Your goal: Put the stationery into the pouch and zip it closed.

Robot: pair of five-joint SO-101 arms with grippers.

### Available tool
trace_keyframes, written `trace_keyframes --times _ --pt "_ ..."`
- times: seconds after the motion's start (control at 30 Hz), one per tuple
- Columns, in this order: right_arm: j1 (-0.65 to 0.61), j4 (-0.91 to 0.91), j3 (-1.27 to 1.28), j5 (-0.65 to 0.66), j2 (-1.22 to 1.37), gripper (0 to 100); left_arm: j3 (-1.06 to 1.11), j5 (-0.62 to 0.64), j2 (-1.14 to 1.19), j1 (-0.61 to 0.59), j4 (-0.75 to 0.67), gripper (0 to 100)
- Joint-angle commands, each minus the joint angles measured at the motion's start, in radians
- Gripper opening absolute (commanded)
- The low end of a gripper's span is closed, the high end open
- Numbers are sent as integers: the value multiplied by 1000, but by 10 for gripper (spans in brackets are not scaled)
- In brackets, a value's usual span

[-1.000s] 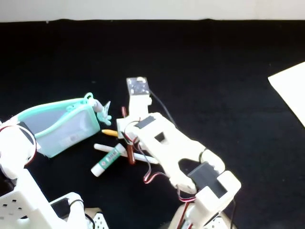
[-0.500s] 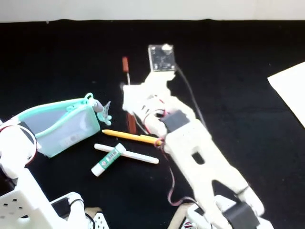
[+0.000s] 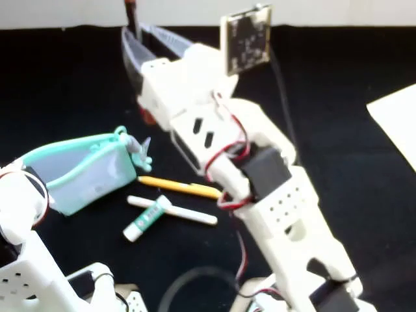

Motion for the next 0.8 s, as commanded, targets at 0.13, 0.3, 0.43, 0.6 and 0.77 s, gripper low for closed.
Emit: trace_keyframes --times 0.13,0.3,0.43,0.6,0.77 --pt "-137 -122 -130 11 154 5 50 11 5 -5 9 6" --pt "-228 -179 -131 12 269 5 125 11 5 -5 2 6" --pt "-237 -252 -131 14 340 5 131 9 5 -4 0 6" --pt "-248 -255 -128 11 389 5 130 9 5 -4 0 6" --pt "-251 -255 -128 11 389 5 130 12 5 -10 -26 6"
